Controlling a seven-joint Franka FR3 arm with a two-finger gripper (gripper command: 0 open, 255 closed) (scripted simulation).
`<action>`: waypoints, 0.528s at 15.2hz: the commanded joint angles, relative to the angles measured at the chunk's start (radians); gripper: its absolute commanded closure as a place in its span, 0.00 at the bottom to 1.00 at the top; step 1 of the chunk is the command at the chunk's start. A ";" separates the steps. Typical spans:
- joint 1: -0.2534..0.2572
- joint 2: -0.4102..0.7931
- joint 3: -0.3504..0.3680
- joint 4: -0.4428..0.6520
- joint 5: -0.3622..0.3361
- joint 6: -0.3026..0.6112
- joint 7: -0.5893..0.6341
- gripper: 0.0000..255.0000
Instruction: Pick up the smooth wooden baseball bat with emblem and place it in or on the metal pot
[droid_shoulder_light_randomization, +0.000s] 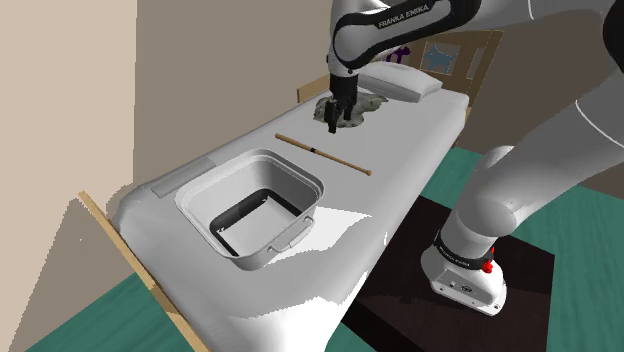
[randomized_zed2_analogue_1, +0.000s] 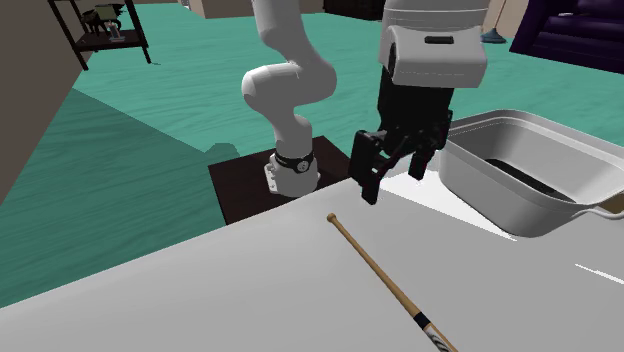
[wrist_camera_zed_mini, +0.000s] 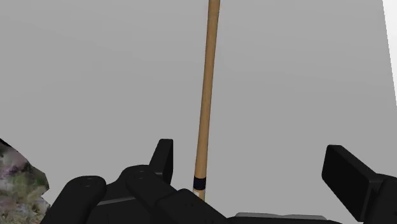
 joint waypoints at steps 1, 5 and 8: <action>0.000 0.081 -0.007 0.016 0.007 0.064 -0.003 0.00; 0.000 0.228 -0.018 0.060 0.026 0.165 -0.013 0.00; -0.001 0.343 -0.025 0.107 0.045 0.230 -0.023 0.00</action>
